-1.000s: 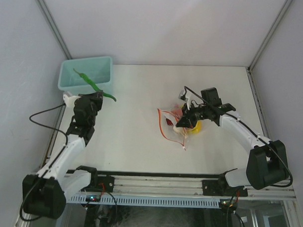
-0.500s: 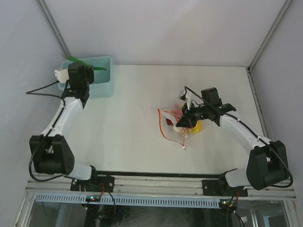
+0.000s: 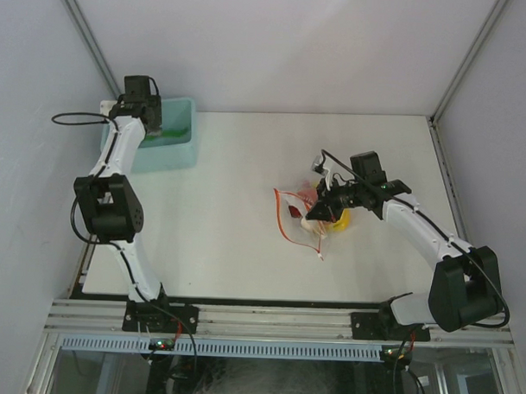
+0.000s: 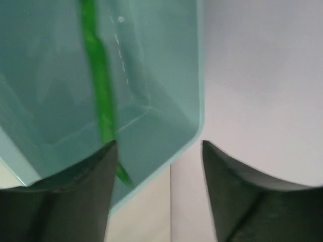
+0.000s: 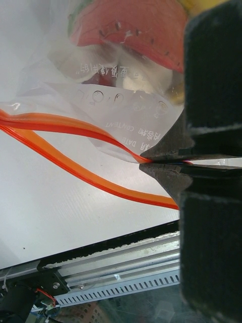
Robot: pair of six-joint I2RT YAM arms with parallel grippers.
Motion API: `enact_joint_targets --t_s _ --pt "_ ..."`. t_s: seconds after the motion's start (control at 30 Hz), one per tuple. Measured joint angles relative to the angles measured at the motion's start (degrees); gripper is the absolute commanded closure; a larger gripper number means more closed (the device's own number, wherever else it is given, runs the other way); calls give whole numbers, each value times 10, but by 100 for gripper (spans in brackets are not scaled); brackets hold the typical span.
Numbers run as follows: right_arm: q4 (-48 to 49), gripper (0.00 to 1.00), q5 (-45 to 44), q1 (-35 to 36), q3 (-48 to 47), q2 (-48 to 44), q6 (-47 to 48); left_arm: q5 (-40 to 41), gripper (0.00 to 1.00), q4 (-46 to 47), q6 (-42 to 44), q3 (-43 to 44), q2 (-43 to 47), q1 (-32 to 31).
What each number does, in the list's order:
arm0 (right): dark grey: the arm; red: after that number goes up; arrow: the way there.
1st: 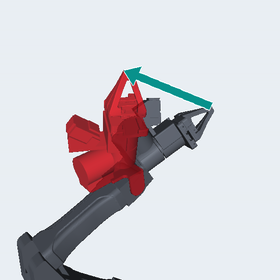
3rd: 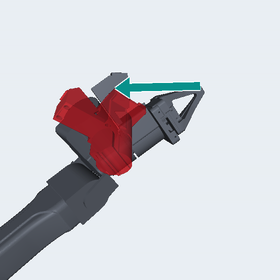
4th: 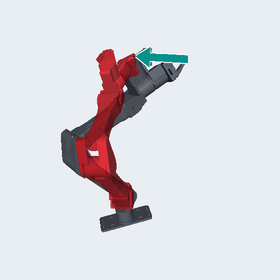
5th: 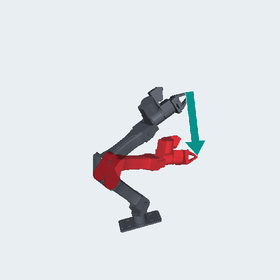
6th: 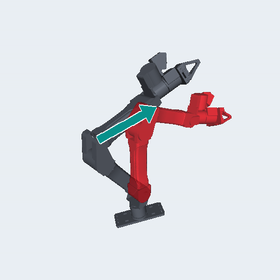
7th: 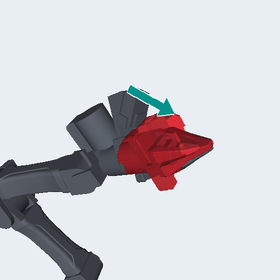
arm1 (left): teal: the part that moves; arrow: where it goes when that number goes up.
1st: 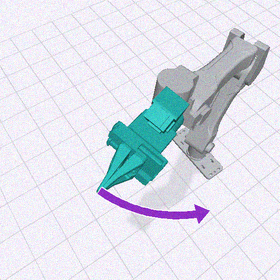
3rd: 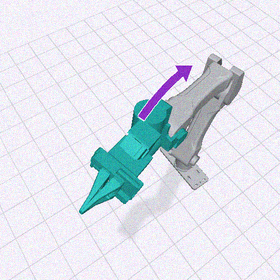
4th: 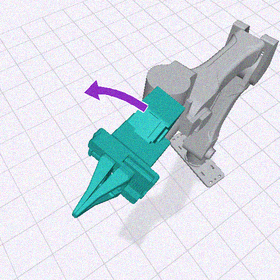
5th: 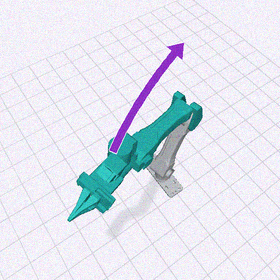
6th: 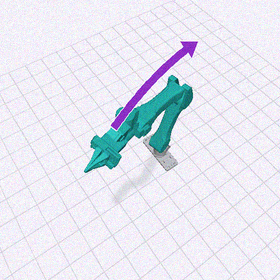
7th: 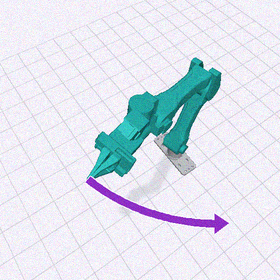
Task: Open the zip-top bag and remove the fake food
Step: Place the fake vegetable in the bin, then pick up the fake vegetable from the zipper food storage bag.
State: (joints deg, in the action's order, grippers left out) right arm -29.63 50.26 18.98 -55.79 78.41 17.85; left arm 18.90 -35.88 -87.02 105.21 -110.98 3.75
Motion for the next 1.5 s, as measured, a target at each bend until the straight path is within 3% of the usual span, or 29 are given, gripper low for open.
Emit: enact_joint_targets --t_s 0.1,0.33,0.53,0.67,0.8,0.9,1.03,1.23,1.5 --pt "0 100 0 -2 0 0 1 -30 17 -13 12 13 -24 19" --pt "-3 100 -3 -3 0 -5 7 -45 15 -3 83 -9 5 34" --pt "-57 100 -23 -5 -17 -11 70 -73 15 125 201 -194 185 29" --pt "-147 100 -53 5 -96 -3 172 -143 12 268 296 -348 317 28" --pt "-216 100 -91 28 -181 10 300 -231 0 377 368 -450 377 18" --pt "-261 100 -121 49 -211 11 421 -294 0 427 416 -505 410 -9" --pt "-312 100 -158 60 -243 24 582 -357 0 488 455 -566 462 -40" --pt "-367 100 -196 60 -356 87 742 -411 0 549 507 -621 513 -75" --pt "-385 100 -197 66 -388 93 861 -422 0 576 631 -670 575 -228"
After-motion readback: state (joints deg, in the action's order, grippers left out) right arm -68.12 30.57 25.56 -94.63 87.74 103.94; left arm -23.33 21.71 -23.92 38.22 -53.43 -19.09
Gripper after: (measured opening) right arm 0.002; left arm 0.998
